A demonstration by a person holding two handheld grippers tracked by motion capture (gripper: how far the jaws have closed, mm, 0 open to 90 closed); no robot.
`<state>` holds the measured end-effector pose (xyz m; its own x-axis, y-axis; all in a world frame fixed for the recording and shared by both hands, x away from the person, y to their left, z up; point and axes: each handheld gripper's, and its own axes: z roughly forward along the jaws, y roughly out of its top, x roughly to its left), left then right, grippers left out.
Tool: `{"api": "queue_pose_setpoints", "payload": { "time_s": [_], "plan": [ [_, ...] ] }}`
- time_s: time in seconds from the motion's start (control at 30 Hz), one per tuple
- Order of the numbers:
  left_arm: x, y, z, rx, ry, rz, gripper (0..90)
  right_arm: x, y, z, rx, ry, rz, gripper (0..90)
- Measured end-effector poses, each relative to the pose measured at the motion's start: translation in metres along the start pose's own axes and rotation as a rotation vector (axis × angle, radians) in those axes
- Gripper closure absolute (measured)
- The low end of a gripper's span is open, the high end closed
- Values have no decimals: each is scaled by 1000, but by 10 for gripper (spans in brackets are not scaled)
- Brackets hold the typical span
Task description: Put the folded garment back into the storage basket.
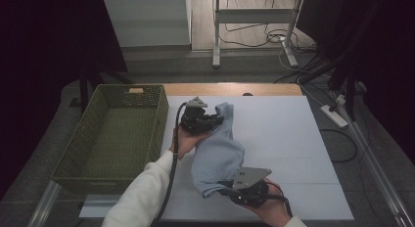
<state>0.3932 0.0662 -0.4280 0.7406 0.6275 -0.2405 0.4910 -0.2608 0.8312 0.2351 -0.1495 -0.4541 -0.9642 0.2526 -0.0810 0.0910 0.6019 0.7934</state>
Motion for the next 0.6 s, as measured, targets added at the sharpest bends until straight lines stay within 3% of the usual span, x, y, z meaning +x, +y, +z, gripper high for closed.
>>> {"api": "queue_pose_setpoints", "payload": {
  "time_s": [0.6],
  "plan": [
    [5, 17, -28, -38, 31, 4, 781, -7, 20, -7, -43, -15, -17, 788]
  ]
}}
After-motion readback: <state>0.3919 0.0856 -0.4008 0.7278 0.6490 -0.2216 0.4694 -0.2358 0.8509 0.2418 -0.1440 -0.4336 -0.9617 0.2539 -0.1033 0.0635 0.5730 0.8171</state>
